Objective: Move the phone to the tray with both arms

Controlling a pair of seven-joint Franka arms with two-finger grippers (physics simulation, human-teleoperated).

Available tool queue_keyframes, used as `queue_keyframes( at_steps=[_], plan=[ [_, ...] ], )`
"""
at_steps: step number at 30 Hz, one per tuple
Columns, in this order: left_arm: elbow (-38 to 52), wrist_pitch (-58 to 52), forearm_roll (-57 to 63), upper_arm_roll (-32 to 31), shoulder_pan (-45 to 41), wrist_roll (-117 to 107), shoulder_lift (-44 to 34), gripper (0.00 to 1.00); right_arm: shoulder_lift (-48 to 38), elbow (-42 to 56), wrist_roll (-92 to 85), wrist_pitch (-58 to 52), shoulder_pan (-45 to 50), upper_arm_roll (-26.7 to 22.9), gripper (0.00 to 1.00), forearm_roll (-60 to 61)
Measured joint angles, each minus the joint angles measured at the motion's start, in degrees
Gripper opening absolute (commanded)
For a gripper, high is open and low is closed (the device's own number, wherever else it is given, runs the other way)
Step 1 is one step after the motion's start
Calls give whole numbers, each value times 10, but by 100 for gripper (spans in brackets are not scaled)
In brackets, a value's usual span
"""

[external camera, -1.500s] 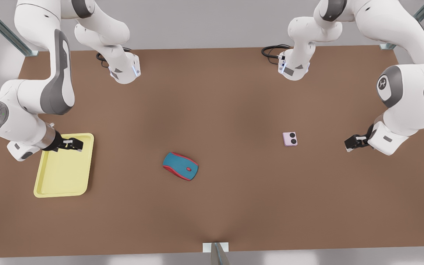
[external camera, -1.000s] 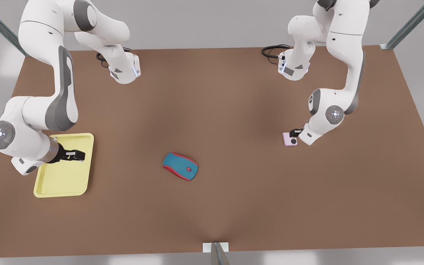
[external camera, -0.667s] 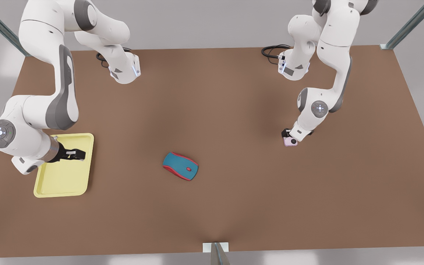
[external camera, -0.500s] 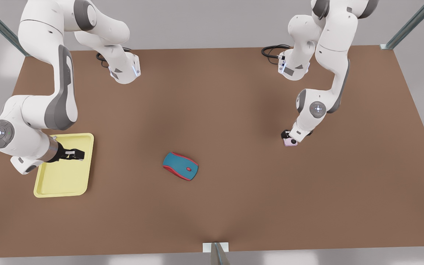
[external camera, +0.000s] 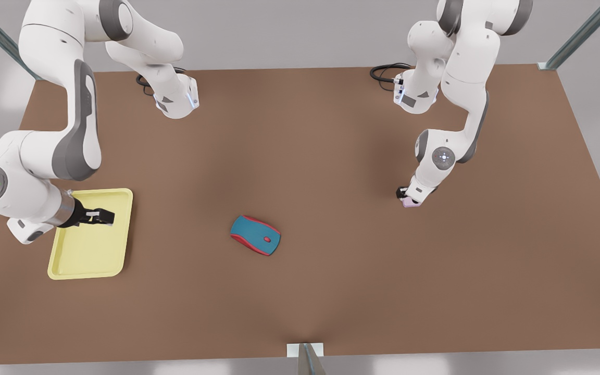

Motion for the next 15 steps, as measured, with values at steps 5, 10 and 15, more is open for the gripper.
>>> queue_keyframes(
  at_steps=[5,10,15],
  plan=[
    [1,2,1,0,-1,-7,5,82,0,-1,0,0,0,-1,100,-1],
    [13,-5,1,1,0,-12,-6,81,0,-1,-1,0,0,-1,100,-1],
    [136,-83,0,-13,-51,-24,6,81,-1,-1,-2,-1,-1,-3,100,-1]
  ],
)
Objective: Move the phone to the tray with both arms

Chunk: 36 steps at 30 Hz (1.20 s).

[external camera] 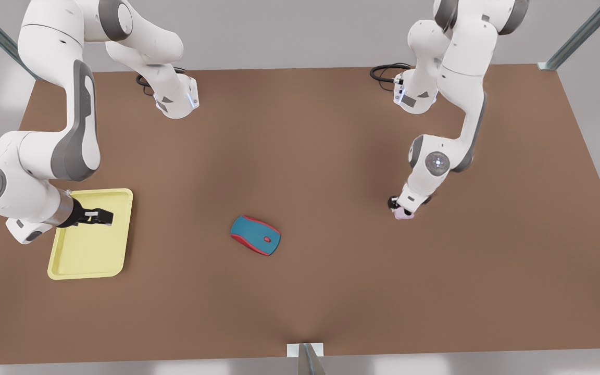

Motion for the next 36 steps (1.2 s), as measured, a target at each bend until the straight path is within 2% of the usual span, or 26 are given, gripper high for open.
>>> queue_keyframes(
  at_steps=[4,8,10,18,19,20,22,24,26,29,31,33,36],
  plan=[
    [178,-87,-13,-43,-76,-33,78,81,1,0,-2,1,-1,-1,100,0],
    [427,-168,-18,-47,-145,-75,225,81,2,0,-4,1,-1,-2,100,0],
    [505,-197,-18,-48,-174,-97,282,81,2,0,-5,2,-1,-1,100,0],
    [532,-261,1,-47,-211,-168,322,82,2,0,-7,0,-1,-1,100,0],
    [532,-265,4,-47,-211,-174,324,93,2,0,-8,0,-1,-1,100,0],
    [532,-269,5,-47,-211,-180,325,100,2,0,-8,0,-1,-1,100,0],
    [533,-276,8,-47,-211,-192,326,100,2,0,-8,0,-1,-1,100,0],
    [536,-292,9,-41,-208,-201,313,100,3,0,-9,0,-1,0,100,0],
    [538,-336,-3,4,-181,-195,260,100,1,1,-9,0,1,1,100,1],
    [539,-419,-22,59,-41,-159,168,100,-3,7,-7,-6,9,15,100,12],
    [537,-478,-25,110,10,-124,90,100,6,22,-5,-7,22,20,100,38],
    [531,-531,-9,32,118,-93,9,100,22,42,14,-2,43,62,100,46],
    [532,-607,17,-22,168,-50,-57,100,61,64,68,22,72,175,100,32]
  ],
)
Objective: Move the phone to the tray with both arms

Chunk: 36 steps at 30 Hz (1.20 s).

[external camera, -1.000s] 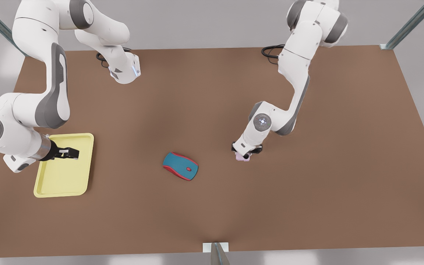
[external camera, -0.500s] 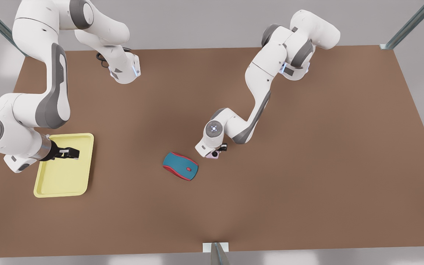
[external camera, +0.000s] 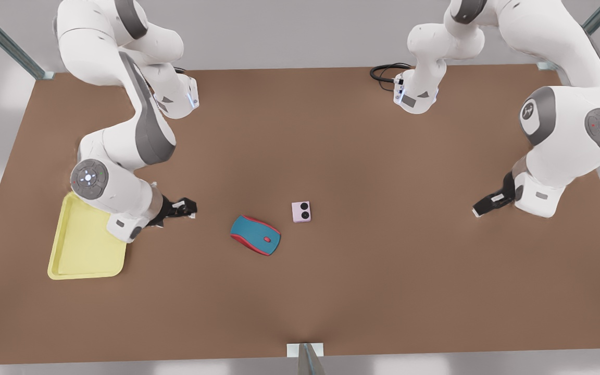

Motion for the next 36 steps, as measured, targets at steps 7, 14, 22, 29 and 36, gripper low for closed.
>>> queue_keyframes(
  at_steps=[7,14,22,29,36],
  plan=[
    [21,-89,-2,-12,-2,72,3,100,98,39,180,88,150,38,100,-70],
    [23,-110,-3,-11,-1,121,10,100,189,21,347,157,199,39,100,-150],
    [24,-109,4,-4,0,159,12,100,262,16,471,240,209,41,100,-194],
    [23,-110,14,20,4,180,9,100,280,13,535,274,222,50,100,-229],
    [21,-108,16,21,4,194,13,100,274,-24,578,285,224,74,100,-251]
  ],
)
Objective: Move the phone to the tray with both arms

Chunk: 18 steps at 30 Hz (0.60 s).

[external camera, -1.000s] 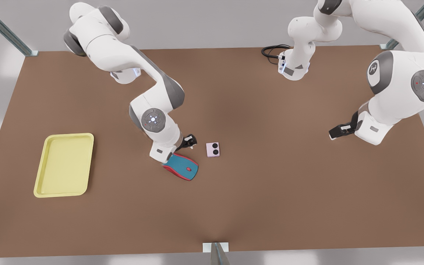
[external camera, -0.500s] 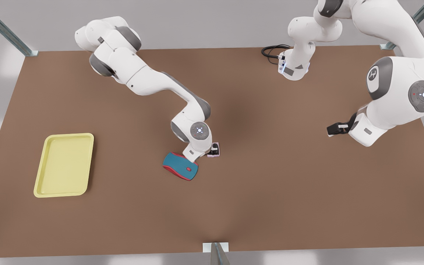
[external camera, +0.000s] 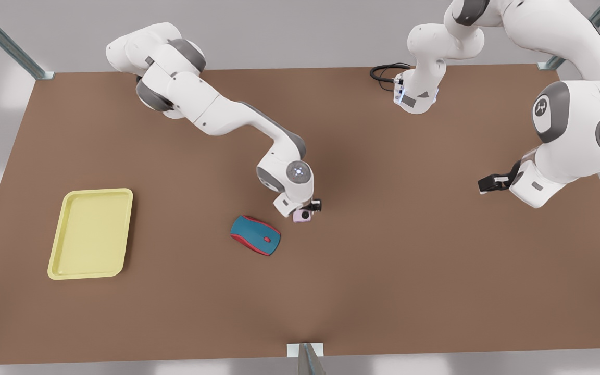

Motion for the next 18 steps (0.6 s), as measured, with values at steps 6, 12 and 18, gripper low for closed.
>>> queue_keyframes(
  at_steps=[6,12,18],
  plan=[
    [-3,6,0,0,2,8,2,100,-1,-29,28,22,0,4,100,-9],
    [-3,11,0,5,3,14,5,100,4,-31,49,38,0,8,100,-18],
    [-3,14,0,6,3,18,7,100,5,-41,64,51,0,8,100,-24]
  ],
)
